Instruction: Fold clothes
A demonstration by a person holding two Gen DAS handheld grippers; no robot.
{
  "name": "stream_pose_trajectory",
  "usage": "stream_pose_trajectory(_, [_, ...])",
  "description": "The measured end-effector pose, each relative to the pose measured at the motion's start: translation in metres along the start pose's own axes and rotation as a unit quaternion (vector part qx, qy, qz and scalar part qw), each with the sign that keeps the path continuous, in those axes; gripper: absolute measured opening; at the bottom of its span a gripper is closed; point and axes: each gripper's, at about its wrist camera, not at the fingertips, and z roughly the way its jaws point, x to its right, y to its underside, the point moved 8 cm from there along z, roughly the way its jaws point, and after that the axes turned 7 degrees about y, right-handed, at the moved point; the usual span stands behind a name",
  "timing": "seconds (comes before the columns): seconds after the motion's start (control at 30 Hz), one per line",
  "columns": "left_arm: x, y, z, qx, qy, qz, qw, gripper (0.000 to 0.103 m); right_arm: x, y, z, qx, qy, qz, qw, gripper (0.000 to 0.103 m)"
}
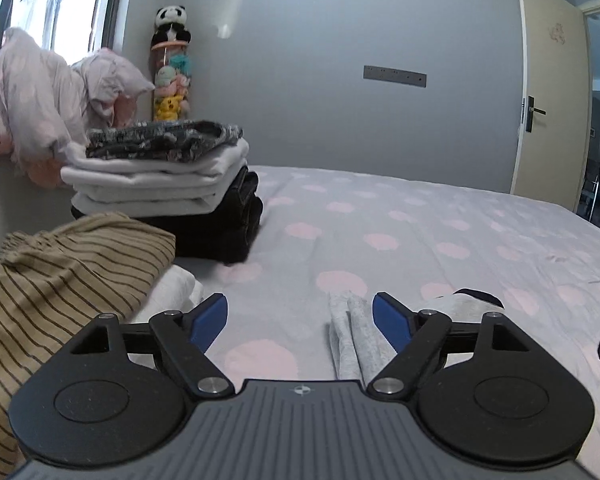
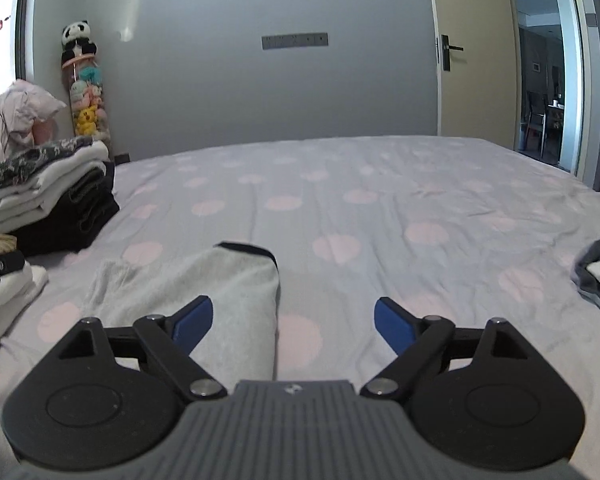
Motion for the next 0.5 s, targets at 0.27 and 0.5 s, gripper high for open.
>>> stream_pose_trajectory(0.27, [-0.001,0.011,0.028,-0.04,0.062,-0.045,0.9962,0.095,-0.002,-0.005,0.055,-0.047,-0.02,0.015,0.999,0.09])
stream_pose_trajectory(0.5, [0.013,0.023,0.069,-0.096,0.13,-0.051,0.9855,0.095,-0.014,-0.008,0.096,-0.056,-0.047,0.004,0.997,0.09])
